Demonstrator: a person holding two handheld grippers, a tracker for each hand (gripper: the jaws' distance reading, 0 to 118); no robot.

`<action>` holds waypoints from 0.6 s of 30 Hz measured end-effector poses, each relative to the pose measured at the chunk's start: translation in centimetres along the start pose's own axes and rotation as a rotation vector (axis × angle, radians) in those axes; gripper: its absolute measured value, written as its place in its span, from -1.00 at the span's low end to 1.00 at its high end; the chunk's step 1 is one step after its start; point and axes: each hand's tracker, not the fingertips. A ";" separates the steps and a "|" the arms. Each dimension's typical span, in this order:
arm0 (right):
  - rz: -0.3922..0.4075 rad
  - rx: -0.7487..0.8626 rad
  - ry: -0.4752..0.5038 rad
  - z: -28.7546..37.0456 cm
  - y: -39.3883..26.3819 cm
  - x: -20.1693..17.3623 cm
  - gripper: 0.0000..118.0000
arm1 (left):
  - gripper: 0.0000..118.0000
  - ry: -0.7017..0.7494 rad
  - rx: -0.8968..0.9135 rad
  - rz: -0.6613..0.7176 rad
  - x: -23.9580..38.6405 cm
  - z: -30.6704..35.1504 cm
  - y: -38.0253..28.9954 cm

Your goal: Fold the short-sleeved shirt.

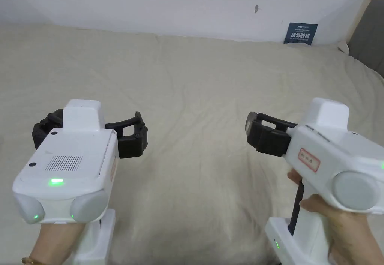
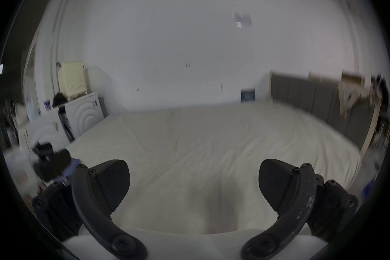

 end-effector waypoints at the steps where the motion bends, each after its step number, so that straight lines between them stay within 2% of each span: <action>1: -0.042 -0.047 0.032 0.2 0.4 0.0 1.00 | 1.00 -0.008 0.000 0.006 0.2 0.4 0.0; 3: -0.084 -0.134 0.069 0.8 1.3 -0.4 1.00 | 1.00 -0.028 -0.008 0.024 0.7 1.3 0.0; 5: -0.083 -0.169 0.009 1.6 1.6 -1.3 1.00 | 1.00 -0.039 -0.020 0.038 1.2 1.8 -0.4; 8: -0.004 -0.182 -0.051 2.5 0.9 -2.5 1.00 | 1.00 -0.061 -0.043 0.037 1.8 2.4 -1.5; 10: 0.037 -0.175 -0.043 2.9 -0.1 -2.9 1.00 | 1.00 -0.066 -0.082 0.026 2.1 2.5 -2.5; 14: 0.062 -0.221 -0.031 3.0 -1.9 -3.4 1.00 | 1.00 -0.053 -0.167 0.049 2.2 2.5 -4.7; 18: 0.088 -0.289 -0.066 1.9 -3.3 -3.5 1.00 | 1.00 -0.048 -0.209 0.054 2.2 2.3 -6.1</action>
